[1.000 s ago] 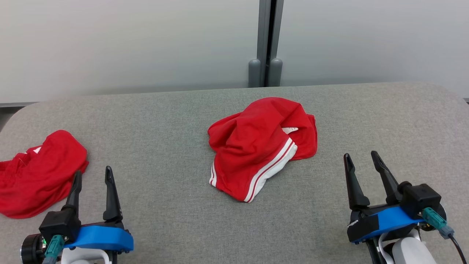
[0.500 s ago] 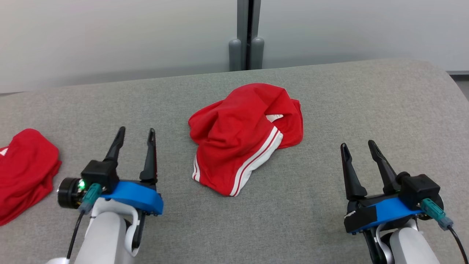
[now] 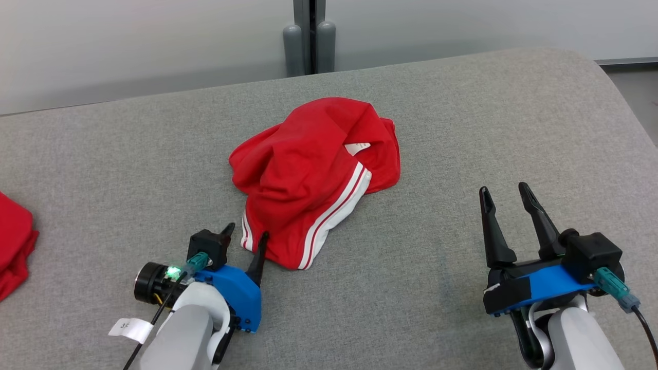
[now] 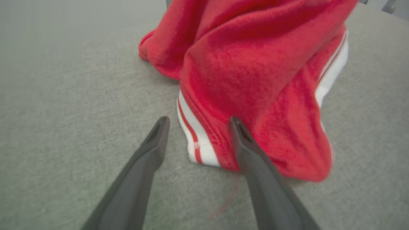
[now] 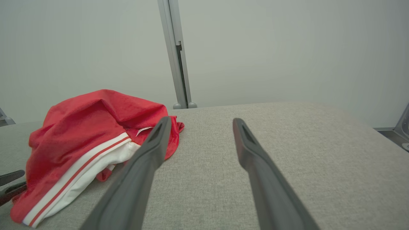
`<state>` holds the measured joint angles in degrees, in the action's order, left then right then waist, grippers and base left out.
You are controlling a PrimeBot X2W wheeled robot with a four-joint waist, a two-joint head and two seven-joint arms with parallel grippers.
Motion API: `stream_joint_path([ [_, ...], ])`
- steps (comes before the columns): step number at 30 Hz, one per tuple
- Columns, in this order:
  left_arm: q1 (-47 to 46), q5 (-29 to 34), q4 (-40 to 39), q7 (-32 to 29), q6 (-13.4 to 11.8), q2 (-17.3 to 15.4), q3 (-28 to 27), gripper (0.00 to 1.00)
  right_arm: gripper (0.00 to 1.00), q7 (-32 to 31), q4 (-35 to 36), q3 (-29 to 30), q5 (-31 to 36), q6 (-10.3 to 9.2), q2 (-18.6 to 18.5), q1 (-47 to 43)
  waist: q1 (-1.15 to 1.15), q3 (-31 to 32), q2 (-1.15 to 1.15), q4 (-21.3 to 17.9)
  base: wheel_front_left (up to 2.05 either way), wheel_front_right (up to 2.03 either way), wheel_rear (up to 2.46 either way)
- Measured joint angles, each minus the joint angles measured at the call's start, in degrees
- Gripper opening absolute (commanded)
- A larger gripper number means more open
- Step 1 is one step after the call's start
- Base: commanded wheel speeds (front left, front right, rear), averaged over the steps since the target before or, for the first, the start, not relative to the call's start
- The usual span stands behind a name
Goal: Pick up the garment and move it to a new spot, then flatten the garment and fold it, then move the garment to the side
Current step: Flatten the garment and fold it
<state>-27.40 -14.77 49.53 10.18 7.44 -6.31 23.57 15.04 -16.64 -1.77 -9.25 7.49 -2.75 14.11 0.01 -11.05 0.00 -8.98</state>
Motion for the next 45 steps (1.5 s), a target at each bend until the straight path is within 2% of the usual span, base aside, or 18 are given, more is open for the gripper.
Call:
stream_joint_path([
  [6,-1.53,-2.02,4.93,-1.44,-0.01,-0.26,5.28,1.0,1.0,0.0,0.11,0.14,0.0,0.0,0.0,0.41,-0.01,-0.32,0.0,-0.28,0.0,0.0,0.0],
  [10,-2.05,-5.92,5.47,-1.44,-0.08,0.12,8.65,1.0,1.0,0.0,0.1,0.2,0.0,0.0,0.0,0.41,-0.01,-0.18,0.0,-0.31,0.0,0.0,0.0],
  [11,-2.07,-6.99,5.49,-1.46,-0.08,0.37,9.55,0.77,1.0,0.0,0.1,0.18,0.0,0.0,0.0,0.41,-0.01,-0.07,0.0,-0.26,0.0,0.0,0.0],
  [12,-2.14,-7.67,5.56,-1.47,-0.08,0.55,10.55,0.43,1.0,0.0,0.1,0.14,0.0,0.0,0.0,0.41,-0.01,0.03,0.0,-0.21,0.0,0.0,0.0],
  [13,-2.22,-8.54,5.69,-1.56,-0.08,0.69,11.36,0.14,1.0,0.0,0.07,0.03,0.0,-0.01,0.0,0.4,-0.01,0.16,0.0,-0.15,0.0,0.0,0.0],
  [14,-2.33,-9.34,5.83,-1.71,-0.08,0.79,12.29,0.0,1.0,0.0,0.03,-0.08,0.0,0.0,0.0,0.4,-0.01,0.32,0.0,-0.11,0.0,0.0,0.0],
  [19,-2.7,-12.63,6.06,0.49,0.01,0.83,14.18,0.0,1.0,0.0,0.15,0.31,0.05,-0.01,-0.01,0.18,-0.01,1.3,0.0,0.6,0.0,0.0,0.0],
  [24,-3.2,-15.3,4.48,3.58,0.01,-1.3,12.48,0.0,1.0,0.01,0.33,1.08,0.08,-0.01,-0.01,-0.87,-0.01,2.46,0.0,2.53,0.0,0.0,0.0],
  [27,-3.15,-15.72,2.91,4.21,-0.12,-4.22,10.71,0.0,1.0,0.0,0.36,1.11,-0.03,0.0,0.01,-1.54,-0.01,2.87,0.0,3.89,0.0,0.0,0.0],
  [34,-1.55,-16.64,-3.65,4.74,-3.47,-12.62,5.09,0.0,1.0,0.0,0.33,1.09,-0.36,0.0,0.01,-1.69,-0.01,2.99,0.0,5.71,0.0,0.0,0.0],
  [38,0.54,-17.75,-8.24,4.7,-6.37,-17.96,1.78,0.0,1.0,0.01,0.16,1.0,-0.48,0.0,0.01,-1.69,-0.01,2.36,0.0,4.98,0.0,0.0,0.0],
  [43,2.68,-18.93,-11.38,3.43,-8.83,-20.93,-0.24,0.0,1.0,0.0,0.03,1.27,-0.49,-0.01,0.0,-1.65,-0.01,1.59,0.0,3.56,0.0,0.0,0.0],
  [44,2.68,-18.93,-11.38,3.43,-8.83,-20.93,-0.24,0.13,1.0,0.0,0.03,1.27,-0.49,-0.01,0.0,-1.65,-0.01,1.59,0.0,3.56,0.0,0.0,0.0],
  [45,3.25,-19.17,-12.85,3.31,-9.53,-20.81,-0.49,1.0,1.0,0.0,0.02,1.43,-0.51,-0.01,0.0,-1.64,-0.01,1.47,0.0,3.26,0.0,0.0,0.0],
])
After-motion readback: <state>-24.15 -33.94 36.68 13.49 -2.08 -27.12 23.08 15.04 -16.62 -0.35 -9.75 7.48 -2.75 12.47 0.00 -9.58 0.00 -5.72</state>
